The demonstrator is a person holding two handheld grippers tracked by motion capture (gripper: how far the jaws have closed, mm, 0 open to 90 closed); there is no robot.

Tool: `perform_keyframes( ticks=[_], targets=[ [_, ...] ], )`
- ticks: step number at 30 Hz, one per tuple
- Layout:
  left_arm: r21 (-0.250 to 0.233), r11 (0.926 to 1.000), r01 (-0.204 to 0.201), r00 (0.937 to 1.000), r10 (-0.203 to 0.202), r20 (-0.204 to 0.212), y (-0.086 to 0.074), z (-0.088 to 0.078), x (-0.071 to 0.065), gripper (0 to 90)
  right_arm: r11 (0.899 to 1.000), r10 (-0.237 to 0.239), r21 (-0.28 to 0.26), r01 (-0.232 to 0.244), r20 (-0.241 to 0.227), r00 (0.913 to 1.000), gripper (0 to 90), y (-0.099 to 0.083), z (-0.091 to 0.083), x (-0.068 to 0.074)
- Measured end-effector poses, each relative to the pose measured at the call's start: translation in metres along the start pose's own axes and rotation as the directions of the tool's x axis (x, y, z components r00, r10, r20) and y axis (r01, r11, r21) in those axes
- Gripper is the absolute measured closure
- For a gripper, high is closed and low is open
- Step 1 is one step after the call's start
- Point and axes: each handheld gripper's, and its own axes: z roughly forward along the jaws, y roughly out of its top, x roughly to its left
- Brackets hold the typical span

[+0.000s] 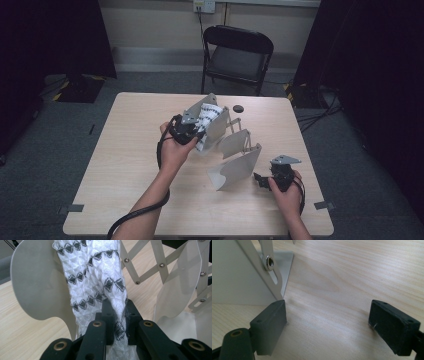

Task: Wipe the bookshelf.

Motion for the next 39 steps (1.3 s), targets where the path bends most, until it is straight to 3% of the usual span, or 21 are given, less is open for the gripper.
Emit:
perform_keyframes(
  ticks=[12,22,29,33,34,36,39],
  targets=[
    [0.104,0.9946,0.006,0.9993,-0.010,0.037,-0.044,0.034,-0.003,82.1,1.000,0.001,0.001,-0.001,-0.002,1.0000,14.2,0.000,0.000,0.000],
    [0.153,0.9880,0.016,0.9986,-0.024,0.047,-0.061,0.052,-0.007,82.0,1.000,0.001,0.001,-0.001,-0.002,1.0000,14.2,0.000,0.000,0.000],
    [0.083,0.9961,0.031,0.9990,-0.033,0.029,-0.037,0.030,-0.001,82.0,1.000,0.001,0.001,-0.001,-0.002,1.0000,14.2,0.000,0.000,0.000],
    [0.032,0.9995,0.006,0.9999,-0.007,0.013,-0.012,0.013,0.004,81.9,1.000,0.001,0.001,-0.001,-0.001,1.0000,14.1,0.000,0.000,0.000],
    [0.032,0.9993,-0.018,0.9998,0.018,0.007,-0.005,0.009,0.006,81.8,1.000,0.001,0.001,-0.001,-0.001,1.0000,14.1,0.000,0.000,0.000],
    [0.003,0.9998,-0.019,0.9998,0.019,0.001,0.006,0.004,0.006,81.8,1.000,0.001,0.001,-0.001,-0.001,1.0000,14.1,0.000,0.000,0.000],
    [0.026,0.9988,-0.041,0.9992,0.041,0.004,0.014,0.004,0.007,81.6,1.000,0.002,0.001,-0.002,-0.002,1.0000,14.2,0.000,0.000,0.000]
  ],
)
